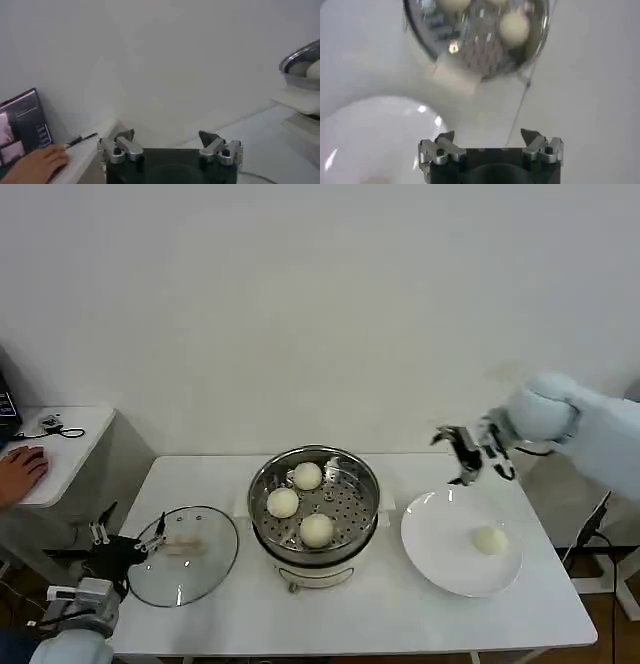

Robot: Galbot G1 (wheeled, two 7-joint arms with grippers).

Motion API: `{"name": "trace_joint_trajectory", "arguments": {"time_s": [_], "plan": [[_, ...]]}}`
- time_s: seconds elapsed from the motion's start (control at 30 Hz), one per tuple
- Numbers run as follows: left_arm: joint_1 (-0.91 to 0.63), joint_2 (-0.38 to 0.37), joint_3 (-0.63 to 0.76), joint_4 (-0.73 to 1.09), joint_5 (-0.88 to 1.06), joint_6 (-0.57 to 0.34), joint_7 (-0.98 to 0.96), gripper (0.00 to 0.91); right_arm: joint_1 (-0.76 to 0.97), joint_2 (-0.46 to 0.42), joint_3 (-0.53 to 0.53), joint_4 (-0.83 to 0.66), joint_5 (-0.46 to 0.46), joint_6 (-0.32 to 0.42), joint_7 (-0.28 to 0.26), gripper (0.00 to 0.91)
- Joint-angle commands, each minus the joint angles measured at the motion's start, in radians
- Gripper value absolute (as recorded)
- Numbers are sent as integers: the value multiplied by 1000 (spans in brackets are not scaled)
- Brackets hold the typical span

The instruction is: Take steamed baozi put them in steamer then cover it.

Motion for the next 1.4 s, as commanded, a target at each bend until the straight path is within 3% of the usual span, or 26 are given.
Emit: {"name": "trace_joint_trajectory", "arguments": {"time_s": [0.03, 0.27, 0.37, 0.53, 0.87, 1.4], "plan": [[-6, -1, 38, 1, 8, -2, 0, 907, -298, -214, 202, 5, -66, -59, 20, 907], [-6, -4, 42, 3, 10, -1, 0, 907, -608, -208, 404, -96, -128, -34, 4, 907], [-7, -4, 42, 3, 10, -1, 0, 907, -663, -169, 478, -151, -158, 33, -56, 907], [-6, -6, 38, 5, 13, -1, 0, 907, -679, -79, 538, -239, -179, 65, -62, 907], [2, -3, 14, 6, 13, 3, 1, 907, -662, 61, 521, -326, -201, 66, -71, 907], [10, -11, 1, 7, 17, 3, 1, 907, -646, 150, 489, -411, -235, 61, -67, 907]]}}
